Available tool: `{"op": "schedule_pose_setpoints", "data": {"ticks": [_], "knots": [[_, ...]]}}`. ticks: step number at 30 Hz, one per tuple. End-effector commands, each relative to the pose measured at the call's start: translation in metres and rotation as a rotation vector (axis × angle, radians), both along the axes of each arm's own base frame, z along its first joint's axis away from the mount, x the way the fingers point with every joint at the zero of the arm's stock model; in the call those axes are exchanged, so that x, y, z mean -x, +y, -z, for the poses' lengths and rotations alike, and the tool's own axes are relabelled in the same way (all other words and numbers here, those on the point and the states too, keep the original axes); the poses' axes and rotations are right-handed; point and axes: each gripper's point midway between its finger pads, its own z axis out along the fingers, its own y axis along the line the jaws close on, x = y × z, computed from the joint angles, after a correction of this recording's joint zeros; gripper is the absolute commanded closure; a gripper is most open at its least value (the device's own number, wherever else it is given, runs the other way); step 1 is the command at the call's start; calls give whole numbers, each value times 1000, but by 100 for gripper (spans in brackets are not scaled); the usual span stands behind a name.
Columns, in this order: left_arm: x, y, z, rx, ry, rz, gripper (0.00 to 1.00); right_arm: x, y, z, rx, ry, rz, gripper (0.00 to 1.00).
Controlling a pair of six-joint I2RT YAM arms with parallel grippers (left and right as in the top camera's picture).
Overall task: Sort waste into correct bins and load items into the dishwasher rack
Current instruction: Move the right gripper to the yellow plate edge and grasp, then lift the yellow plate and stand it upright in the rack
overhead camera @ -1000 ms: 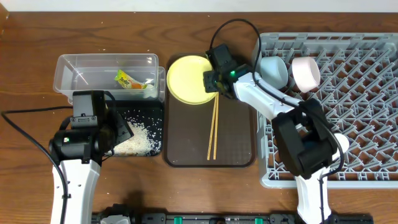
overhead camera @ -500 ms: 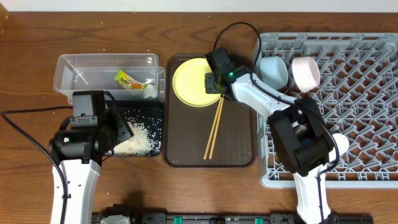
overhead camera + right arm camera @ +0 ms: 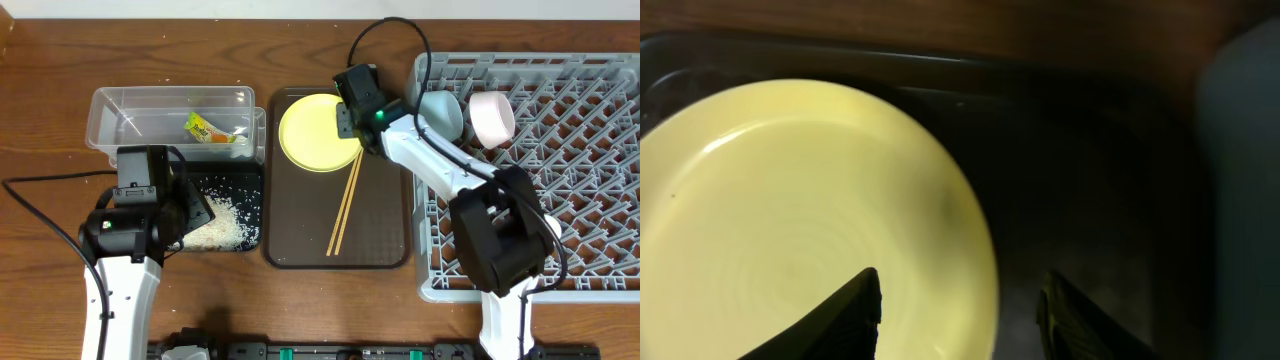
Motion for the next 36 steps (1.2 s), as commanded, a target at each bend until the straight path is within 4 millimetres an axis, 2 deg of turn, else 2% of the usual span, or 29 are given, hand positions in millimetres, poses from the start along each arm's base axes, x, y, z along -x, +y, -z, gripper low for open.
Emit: {"op": "schedule_pose_setpoints", "data": {"ticks": [1,7,10,14,20,24,27,29,33,36], "knots": [[1,2,1,-8,7,-7,40,-4,-15,2,46,0,24,52],[1,3,1,-8,7,-7,40,7,-18,41,93,90,18,53],[1,3,1,-8,7,-7,40,10,-19,54,106,115,16,60],[1,3,1,-8,7,-7,40,10,-18,58,100,118,22,69],[1,2,1,-8,7,-7,40,7,-12,56,61,106,27,99],[1,2,1,-8,7,-7,40,2,-9,48,39,87,23,99],[1,2,1,-8,7,-7,40,-4,-9,27,29,47,18,99],[1,2,1,-8,7,-7,40,-10,-10,2,28,0,-10,99],[1,2,1,-8,7,-7,40,-15,-26,-58,51,-108,-22,99],[1,2,1,-8,7,-7,40,-10,-50,-110,98,-187,1,99]]}}
